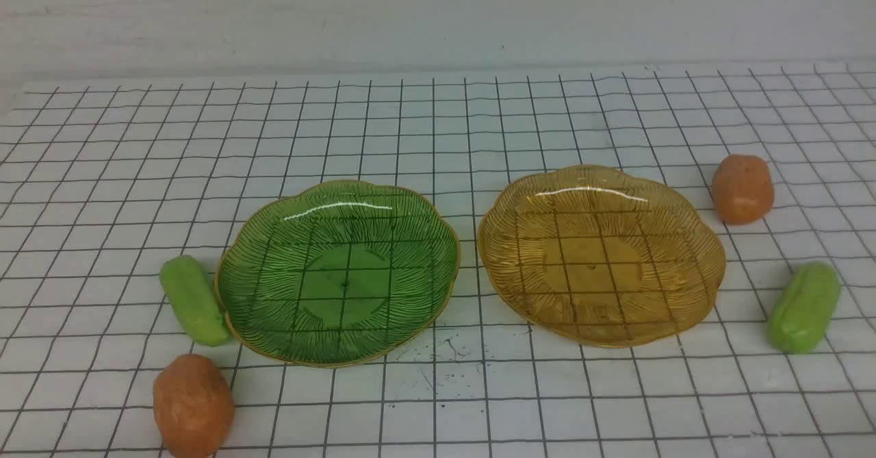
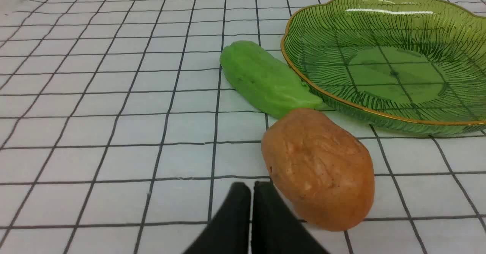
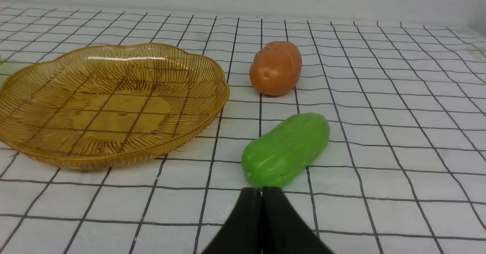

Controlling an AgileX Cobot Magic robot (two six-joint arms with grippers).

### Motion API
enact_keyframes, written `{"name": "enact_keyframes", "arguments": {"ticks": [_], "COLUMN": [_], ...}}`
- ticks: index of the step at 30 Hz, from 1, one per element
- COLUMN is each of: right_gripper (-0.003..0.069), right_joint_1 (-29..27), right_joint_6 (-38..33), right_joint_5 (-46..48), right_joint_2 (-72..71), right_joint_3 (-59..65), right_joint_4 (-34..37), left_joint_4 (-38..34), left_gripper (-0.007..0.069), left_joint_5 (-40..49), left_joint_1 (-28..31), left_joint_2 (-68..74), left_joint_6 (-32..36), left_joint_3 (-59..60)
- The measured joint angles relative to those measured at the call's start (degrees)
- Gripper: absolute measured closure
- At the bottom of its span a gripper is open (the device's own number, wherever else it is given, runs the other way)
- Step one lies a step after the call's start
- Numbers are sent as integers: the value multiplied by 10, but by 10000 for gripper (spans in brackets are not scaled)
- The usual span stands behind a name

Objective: Put different types of vegetables on the plate.
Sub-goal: 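Pick up the potato beside the plates and place it on a plate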

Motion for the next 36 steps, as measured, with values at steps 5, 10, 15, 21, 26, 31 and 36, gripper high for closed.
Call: {"name": "enact_keyframes", "arguments": {"ticks": [5, 10, 15, 21, 26, 31, 36], "right_gripper": [674, 674, 674, 674, 674, 674, 674], "right_joint_1": [0, 0, 0, 0, 0, 0, 0], "right_joint_6": [0, 0, 0, 0, 0, 0, 0], "right_joint_5": [0, 0, 0, 0, 0, 0, 0], "right_joint_2": [0, 0, 0, 0, 0, 0, 0], "right_joint_3": [0, 0, 0, 0, 0, 0, 0], "right_joint_4": [0, 0, 0, 0, 0, 0, 0], "left_joint_4": [0, 0, 0, 0, -19, -122, -241], "left_gripper": [632, 632, 632, 632, 632, 632, 632], "left_joint_5": [0, 0, 0, 0, -21, -107, -175], "left_joint_1": [0, 0, 0, 0, 0, 0, 0], "left_joint_2": [0, 0, 0, 0, 0, 0, 0], "left_joint_6": [0, 0, 0, 0, -4, -27, -50], "left_joint_3": [0, 0, 0, 0, 2, 2, 2]}}
